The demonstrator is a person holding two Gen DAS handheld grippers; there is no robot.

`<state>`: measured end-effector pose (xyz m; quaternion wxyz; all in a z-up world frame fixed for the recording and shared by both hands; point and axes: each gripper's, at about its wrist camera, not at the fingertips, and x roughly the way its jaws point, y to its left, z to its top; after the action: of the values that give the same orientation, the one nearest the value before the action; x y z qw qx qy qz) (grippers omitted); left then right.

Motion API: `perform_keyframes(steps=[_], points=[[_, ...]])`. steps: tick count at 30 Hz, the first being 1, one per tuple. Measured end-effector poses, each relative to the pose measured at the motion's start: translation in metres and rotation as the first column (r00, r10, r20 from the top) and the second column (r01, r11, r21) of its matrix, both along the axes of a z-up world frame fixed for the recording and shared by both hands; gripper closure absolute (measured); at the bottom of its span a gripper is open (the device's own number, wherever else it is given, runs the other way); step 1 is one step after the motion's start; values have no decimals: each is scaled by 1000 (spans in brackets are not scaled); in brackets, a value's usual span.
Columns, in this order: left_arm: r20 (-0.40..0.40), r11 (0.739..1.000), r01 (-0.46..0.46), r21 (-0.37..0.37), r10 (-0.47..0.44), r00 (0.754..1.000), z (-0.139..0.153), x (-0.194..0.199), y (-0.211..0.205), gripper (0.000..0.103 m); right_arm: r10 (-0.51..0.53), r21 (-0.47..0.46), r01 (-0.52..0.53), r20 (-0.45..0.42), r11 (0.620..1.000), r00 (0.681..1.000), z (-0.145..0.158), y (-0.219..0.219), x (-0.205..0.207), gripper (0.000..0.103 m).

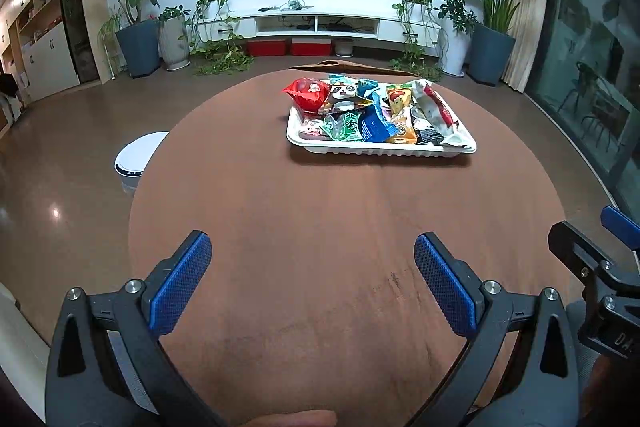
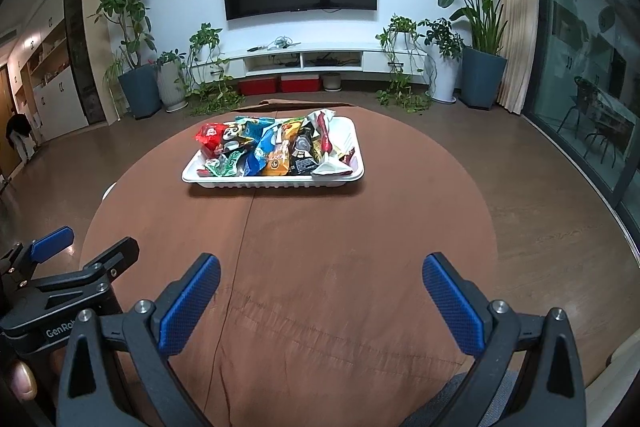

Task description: Organize snacks

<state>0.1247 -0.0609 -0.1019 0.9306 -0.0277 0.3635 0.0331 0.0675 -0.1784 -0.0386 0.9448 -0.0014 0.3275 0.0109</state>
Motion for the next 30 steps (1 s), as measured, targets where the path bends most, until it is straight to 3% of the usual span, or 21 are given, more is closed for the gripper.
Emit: perform_keyframes(steps=[30], points=[[-20, 1000, -5, 5, 5, 1000, -10, 5, 0, 0, 0, -3, 0, -19, 1000, 1000, -9, 2, -1, 0]])
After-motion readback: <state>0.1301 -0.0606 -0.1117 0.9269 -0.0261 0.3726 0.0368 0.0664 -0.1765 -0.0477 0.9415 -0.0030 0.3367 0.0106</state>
